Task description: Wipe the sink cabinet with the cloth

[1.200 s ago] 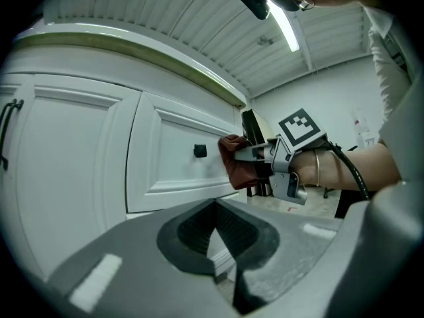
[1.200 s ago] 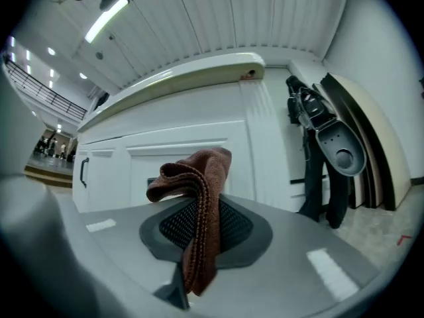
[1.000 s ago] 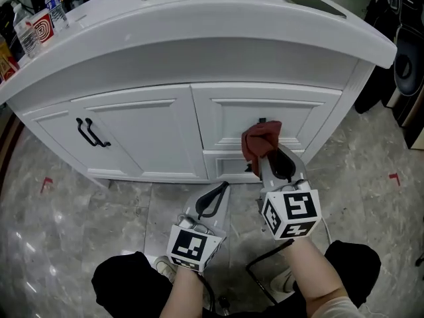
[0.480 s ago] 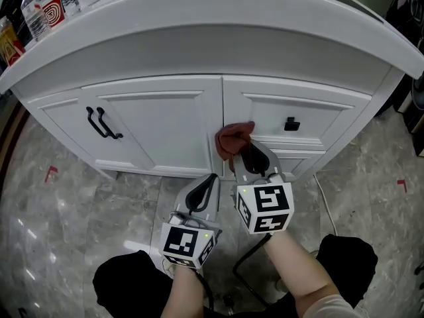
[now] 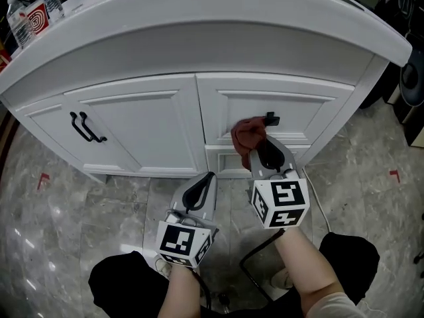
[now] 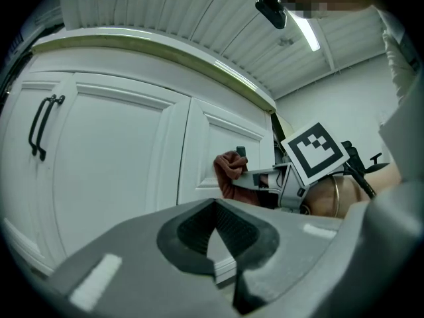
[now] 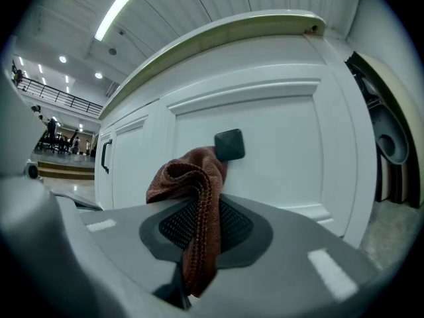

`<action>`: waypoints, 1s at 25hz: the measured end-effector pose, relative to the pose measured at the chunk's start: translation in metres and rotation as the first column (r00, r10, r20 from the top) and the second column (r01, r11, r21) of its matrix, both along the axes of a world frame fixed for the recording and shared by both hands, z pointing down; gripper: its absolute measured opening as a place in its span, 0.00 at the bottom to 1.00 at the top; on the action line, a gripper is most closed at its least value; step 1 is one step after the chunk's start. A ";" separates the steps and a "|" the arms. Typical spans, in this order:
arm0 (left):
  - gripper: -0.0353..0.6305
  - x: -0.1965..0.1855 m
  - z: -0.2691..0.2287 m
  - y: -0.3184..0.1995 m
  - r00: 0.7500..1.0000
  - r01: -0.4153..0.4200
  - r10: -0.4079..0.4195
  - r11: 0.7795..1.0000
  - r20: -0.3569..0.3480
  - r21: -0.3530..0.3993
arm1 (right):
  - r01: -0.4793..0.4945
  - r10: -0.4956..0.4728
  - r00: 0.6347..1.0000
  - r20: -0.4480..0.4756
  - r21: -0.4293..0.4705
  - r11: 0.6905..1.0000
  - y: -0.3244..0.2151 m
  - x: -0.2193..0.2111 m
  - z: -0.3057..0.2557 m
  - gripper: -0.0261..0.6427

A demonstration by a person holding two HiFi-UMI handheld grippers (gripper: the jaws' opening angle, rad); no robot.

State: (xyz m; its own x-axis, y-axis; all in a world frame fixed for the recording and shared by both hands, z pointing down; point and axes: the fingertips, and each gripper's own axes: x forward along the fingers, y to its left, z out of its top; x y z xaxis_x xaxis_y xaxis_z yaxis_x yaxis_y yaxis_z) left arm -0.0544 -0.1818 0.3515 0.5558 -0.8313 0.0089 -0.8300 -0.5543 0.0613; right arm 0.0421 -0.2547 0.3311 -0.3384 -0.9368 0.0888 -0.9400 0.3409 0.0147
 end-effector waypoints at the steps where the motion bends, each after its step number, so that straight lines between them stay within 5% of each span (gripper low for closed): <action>1: 0.05 0.004 0.000 0.000 1.000 -0.005 0.005 1.000 -0.001 -0.001 | -0.011 0.011 1.000 -0.002 -0.002 1.000 0.001 0.010 0.000 0.17; 20: 0.05 0.063 0.008 -0.002 0.997 -0.079 0.079 0.997 0.009 -0.023 | -0.309 0.309 0.951 0.004 -0.014 0.951 0.017 0.170 0.005 0.17; 25: 0.05 0.057 0.012 0.000 0.997 -0.071 0.072 0.997 0.021 -0.025 | -0.222 0.222 0.975 0.024 -0.012 0.975 0.025 0.141 0.011 0.17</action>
State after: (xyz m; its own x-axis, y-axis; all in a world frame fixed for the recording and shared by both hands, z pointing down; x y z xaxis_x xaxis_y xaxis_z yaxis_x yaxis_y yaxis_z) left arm 0.0029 -0.1816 0.3638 0.6132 -0.7889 0.0413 -0.7897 -0.6108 0.0576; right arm 0.1833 -0.2300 0.3419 -0.1244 -0.9880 0.0914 -0.9922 0.1238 -0.0122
